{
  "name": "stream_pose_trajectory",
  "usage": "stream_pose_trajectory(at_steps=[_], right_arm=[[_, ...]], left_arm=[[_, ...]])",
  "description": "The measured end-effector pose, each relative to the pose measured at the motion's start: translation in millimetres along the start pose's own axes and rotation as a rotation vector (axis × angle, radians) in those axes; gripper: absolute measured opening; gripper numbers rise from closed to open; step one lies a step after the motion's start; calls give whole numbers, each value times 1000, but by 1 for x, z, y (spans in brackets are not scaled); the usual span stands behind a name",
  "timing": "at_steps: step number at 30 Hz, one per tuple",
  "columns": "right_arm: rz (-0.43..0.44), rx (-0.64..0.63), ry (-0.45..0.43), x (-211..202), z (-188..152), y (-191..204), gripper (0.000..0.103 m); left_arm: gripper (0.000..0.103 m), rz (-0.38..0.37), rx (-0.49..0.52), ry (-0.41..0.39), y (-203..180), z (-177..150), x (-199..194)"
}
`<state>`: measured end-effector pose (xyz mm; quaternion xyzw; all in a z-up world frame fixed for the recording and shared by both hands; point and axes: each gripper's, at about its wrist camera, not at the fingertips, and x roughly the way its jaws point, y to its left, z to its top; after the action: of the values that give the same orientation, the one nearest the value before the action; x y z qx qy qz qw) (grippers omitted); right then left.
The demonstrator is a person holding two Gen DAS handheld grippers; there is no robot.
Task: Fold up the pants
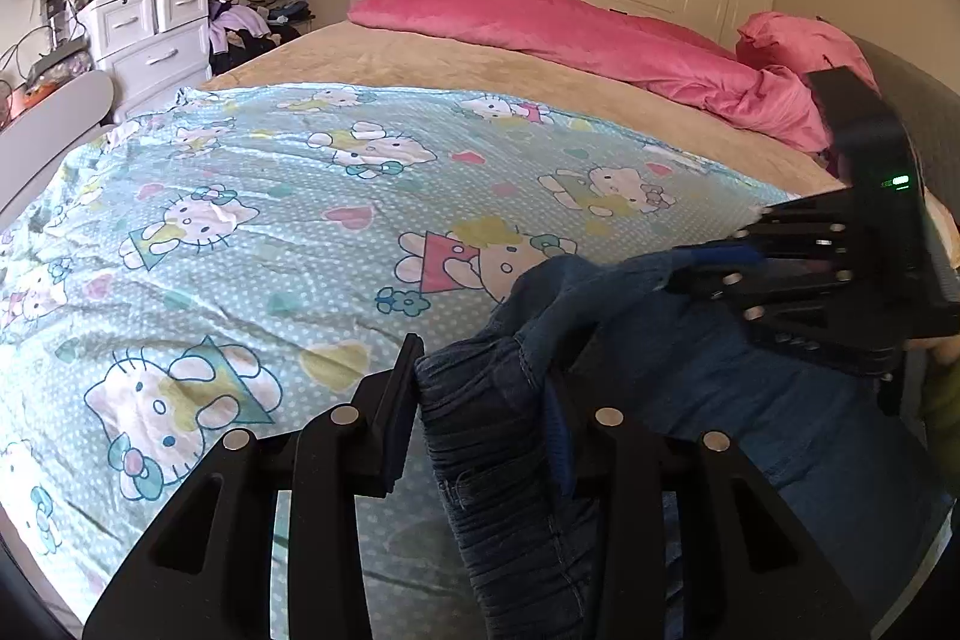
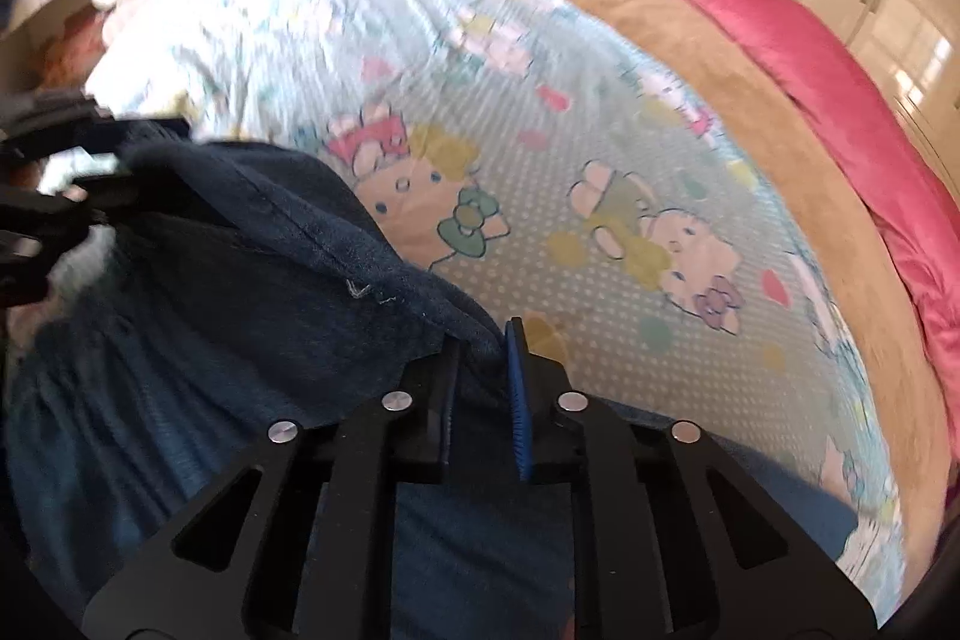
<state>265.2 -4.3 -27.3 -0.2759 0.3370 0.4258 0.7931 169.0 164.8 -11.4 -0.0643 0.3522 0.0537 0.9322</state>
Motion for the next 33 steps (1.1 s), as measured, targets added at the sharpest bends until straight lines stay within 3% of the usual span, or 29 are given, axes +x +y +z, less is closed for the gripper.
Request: stream_pose_trajectory(at_steps=[12, 20, 33], right_arm=[[9, 119, -121, -84, -50, 21, 6], [48, 152, -121, -124, -95, 55, 6], [134, 120, -83, -152, -134, 114, 6]], left_arm=[[36, -21, 75, -35, -20, -17, -36], [36, -71, 121, -31, -33, -43, -75], [37, -106, 130, 53, -33, -87, -113]])
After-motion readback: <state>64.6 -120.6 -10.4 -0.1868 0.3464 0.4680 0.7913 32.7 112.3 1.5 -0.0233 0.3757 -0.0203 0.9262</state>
